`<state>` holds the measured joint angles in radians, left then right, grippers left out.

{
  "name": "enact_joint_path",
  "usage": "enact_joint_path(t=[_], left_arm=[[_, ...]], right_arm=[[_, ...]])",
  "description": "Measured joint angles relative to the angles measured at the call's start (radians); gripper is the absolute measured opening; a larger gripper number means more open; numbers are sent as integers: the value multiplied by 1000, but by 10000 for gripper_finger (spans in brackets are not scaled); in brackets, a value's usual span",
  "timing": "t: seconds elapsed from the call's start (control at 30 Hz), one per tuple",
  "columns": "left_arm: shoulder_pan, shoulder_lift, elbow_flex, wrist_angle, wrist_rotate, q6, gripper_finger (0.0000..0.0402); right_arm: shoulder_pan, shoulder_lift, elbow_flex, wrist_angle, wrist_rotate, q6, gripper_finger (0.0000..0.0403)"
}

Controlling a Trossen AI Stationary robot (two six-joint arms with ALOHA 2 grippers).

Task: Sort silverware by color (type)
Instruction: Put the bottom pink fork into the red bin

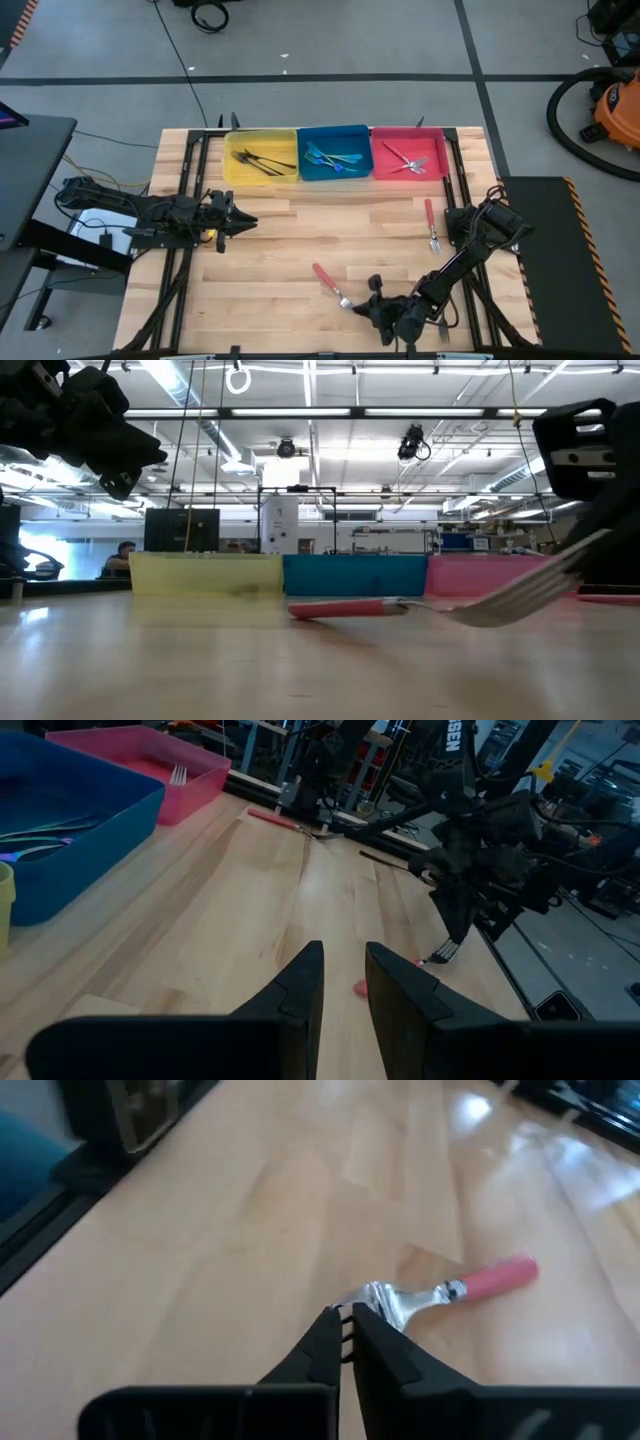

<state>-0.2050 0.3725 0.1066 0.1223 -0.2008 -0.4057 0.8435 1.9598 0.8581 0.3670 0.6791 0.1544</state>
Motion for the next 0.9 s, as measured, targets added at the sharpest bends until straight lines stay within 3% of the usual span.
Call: enact_joint_path(t=[0.47,0.9], left_arm=[[0,0,0,-1,0,0,78],[0,0,0,-1,0,-1,78]], right_arm=[[-39,-41,-1,-6,108,96,3],[-100,-226,-1,-148,434,74,2]])
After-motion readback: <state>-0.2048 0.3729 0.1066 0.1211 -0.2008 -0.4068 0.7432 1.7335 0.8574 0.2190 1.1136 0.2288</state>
